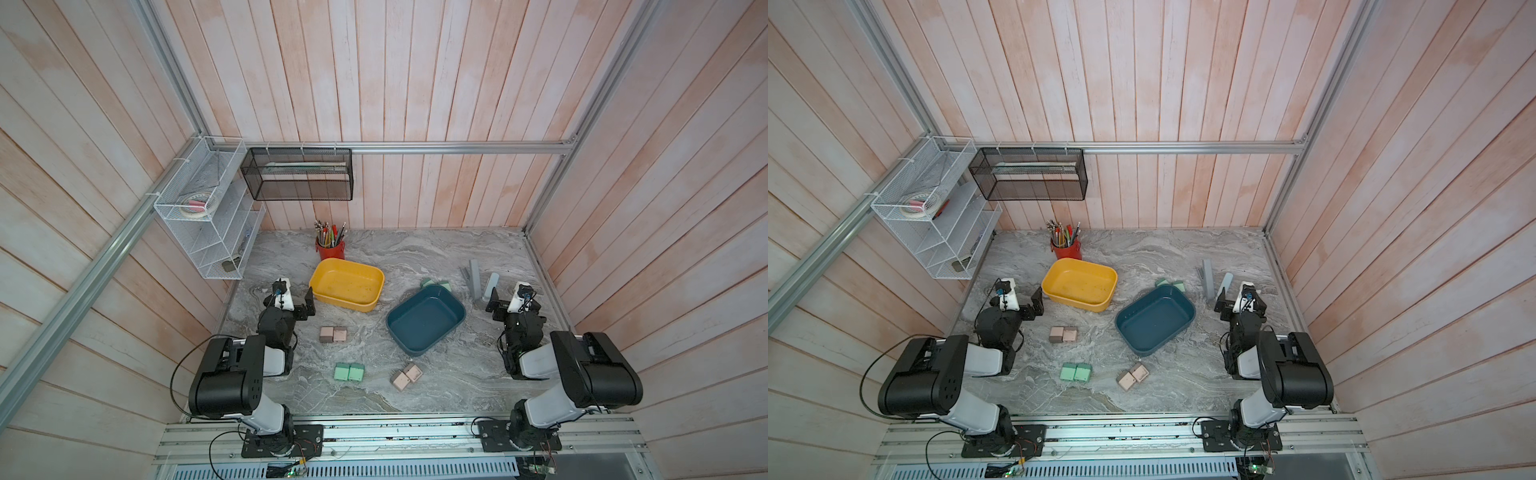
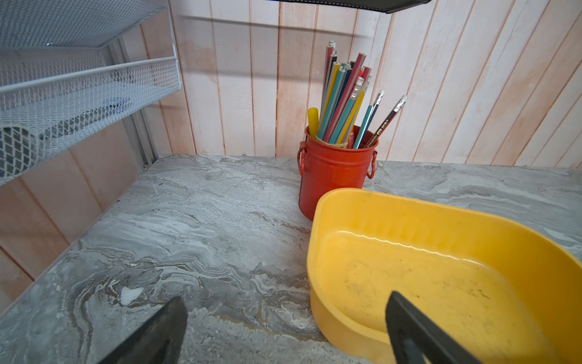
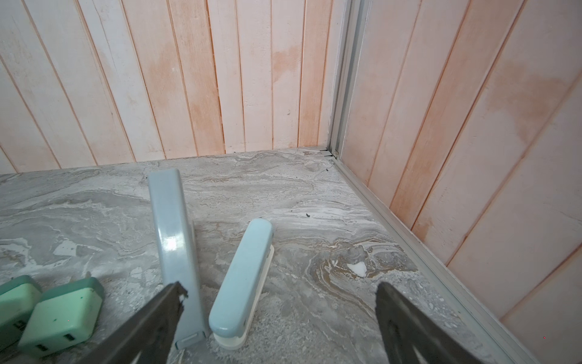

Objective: Place the plugs by color into the storage box
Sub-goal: Pick up the plug from the center of the board.

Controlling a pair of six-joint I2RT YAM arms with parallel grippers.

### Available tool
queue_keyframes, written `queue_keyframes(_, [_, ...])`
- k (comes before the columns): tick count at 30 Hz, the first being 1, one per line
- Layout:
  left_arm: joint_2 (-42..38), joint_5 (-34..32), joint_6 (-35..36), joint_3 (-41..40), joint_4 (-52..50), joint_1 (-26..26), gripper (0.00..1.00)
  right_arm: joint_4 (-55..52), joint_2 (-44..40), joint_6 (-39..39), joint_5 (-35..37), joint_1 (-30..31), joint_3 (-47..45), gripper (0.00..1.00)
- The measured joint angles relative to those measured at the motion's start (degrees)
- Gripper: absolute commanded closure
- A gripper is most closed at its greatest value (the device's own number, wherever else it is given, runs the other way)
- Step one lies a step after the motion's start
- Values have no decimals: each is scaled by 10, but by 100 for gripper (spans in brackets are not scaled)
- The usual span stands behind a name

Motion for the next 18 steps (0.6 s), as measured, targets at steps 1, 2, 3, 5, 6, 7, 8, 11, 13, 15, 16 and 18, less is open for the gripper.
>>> queue_keyframes(1, [0, -2, -2, 0, 2, 0, 0, 0, 0, 0, 0, -1, 0, 2])
queue_keyframes(2, [-2, -4, -4, 0, 0, 0, 0, 0, 0, 1, 1, 0, 0, 2])
queue_keyframes(3, [-9, -9, -6, 1, -12, 0, 0, -1, 0, 2, 4, 0, 0, 2])
queue_keyframes(5, [-40, -21, -12, 17, -78, 0, 0, -46, -15, 10, 26, 1, 14, 2])
queue_keyframes(6, [-57, -25, -17, 33, -113, 0, 0, -92, -30, 20, 41, 1, 33, 2])
queue_keyframes(7, [-76, -30, -26, 54, -153, 1, 0, -150, -46, 32, 57, 0, 62, 2])
queue_keyframes(8, [-95, -36, -40, 81, -196, 1, 0, -217, -62, 46, 70, 0, 103, 2])
queue_keyframes(11, [-139, -62, -103, 179, -360, 0, 0, -386, -88, 87, 73, 0, 226, 2])
queue_keyframes(13, [-154, -85, -156, 254, -484, -3, 0, -475, -100, 116, 56, 1, 279, 2])
queue_keyframes(15, [-170, -101, -209, 313, -595, -12, 0, -555, -110, 143, 38, 5, 310, 2])
queue_keyframes(16, [-182, -101, -234, 331, -642, -18, 0, -600, -113, 157, 27, 9, 322, 2])
queue_keyframes(18, [-202, -90, -276, 353, -728, -28, 0, -683, -114, 181, 7, 20, 340, 2])
